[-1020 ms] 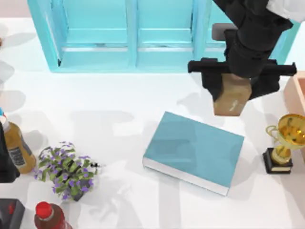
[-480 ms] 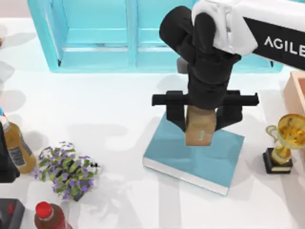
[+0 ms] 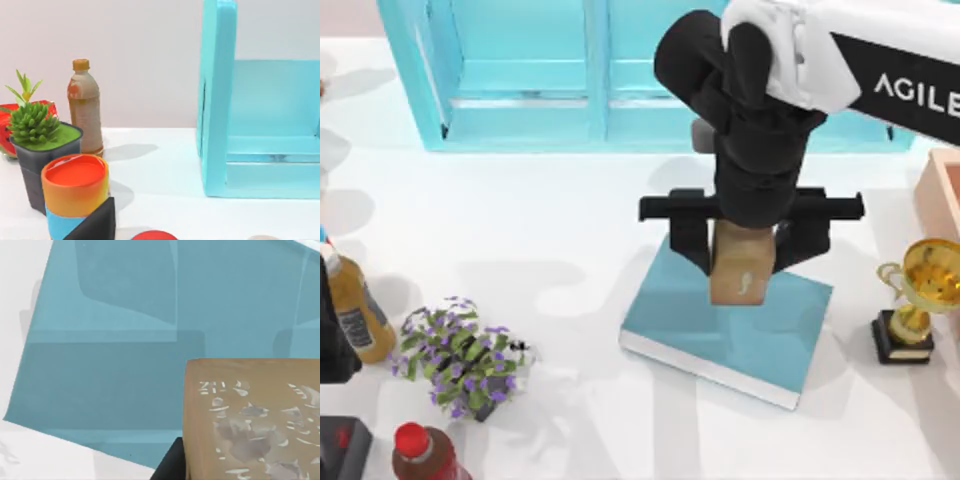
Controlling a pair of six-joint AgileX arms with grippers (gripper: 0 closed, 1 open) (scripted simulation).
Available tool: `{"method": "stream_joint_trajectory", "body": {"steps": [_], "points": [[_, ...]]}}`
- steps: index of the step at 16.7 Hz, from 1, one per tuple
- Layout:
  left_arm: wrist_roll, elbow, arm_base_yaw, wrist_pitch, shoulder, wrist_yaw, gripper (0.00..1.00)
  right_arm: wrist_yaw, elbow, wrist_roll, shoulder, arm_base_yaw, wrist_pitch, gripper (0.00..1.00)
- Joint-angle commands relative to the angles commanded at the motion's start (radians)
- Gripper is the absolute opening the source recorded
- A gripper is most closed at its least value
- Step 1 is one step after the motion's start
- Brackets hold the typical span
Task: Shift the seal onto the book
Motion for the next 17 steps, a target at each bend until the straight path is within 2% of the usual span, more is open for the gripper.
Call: {"method": "stream_joint_trajectory", "body": {"steps": [1,14,17], "points": [[0.0,0.0,0.0,0.0,0.0,0.0,1.0,0.0,0.0,0.0,0.0,0.0,0.0,0.0],[0.0,0.0,0.0,0.0,0.0,0.0,1.0,0.0,0.0,0.0,0.0,0.0,0.0,0.98],[0.0,0.0,0.0,0.0,0.0,0.0,1.0,0.0,0.0,0.0,0.0,0.0,0.0,1.0]]}}
